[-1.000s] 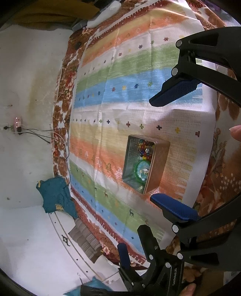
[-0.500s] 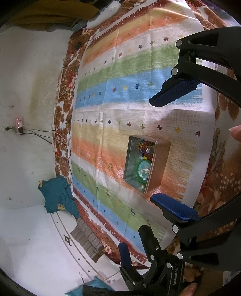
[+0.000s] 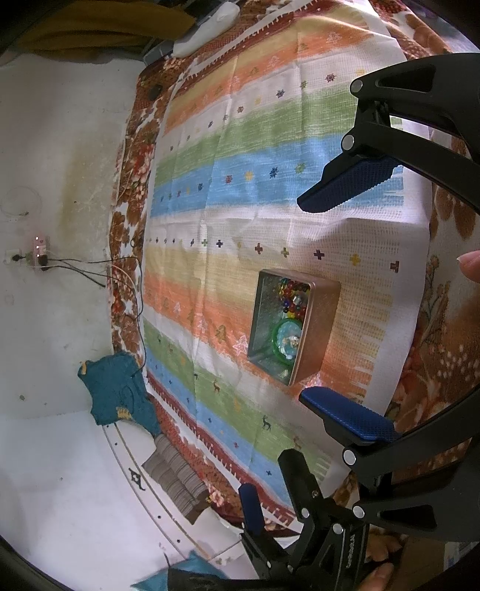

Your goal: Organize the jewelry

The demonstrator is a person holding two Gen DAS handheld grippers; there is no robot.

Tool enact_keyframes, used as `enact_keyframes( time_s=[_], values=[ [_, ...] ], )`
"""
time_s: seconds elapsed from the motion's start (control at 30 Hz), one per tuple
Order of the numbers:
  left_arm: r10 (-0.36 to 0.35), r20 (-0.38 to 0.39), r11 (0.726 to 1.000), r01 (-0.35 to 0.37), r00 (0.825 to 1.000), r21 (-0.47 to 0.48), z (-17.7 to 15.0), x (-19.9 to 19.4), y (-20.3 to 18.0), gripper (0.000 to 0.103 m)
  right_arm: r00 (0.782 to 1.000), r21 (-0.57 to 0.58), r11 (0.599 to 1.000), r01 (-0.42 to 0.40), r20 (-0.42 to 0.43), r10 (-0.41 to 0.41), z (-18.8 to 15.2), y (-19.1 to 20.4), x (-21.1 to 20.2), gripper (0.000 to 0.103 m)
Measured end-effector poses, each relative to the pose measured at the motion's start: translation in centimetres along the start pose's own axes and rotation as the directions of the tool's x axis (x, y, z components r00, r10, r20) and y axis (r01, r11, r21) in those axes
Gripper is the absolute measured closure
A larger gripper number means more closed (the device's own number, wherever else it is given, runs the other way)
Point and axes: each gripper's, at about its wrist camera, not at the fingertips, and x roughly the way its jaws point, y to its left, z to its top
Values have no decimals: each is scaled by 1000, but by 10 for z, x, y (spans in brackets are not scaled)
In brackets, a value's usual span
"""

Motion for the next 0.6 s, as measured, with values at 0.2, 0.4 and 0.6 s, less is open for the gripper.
enact_keyframes(
  time_s=[0.2,0.4,0.6],
  values=[
    [-6,4,1000,6,1000,3,-1,-1,1,6,1000,-1,1000,0,5,0,0,0,-1,7],
    [-12,5,1000,12,1000,22,-2,-2,-3,6,1000,1,1000,0,6,0,0,0,-2,7],
    [-11,7,1000,11,1000,24,-2,-2,-3,6,1000,1,1000,1,7,-1,0,0,-2,7]
  ],
)
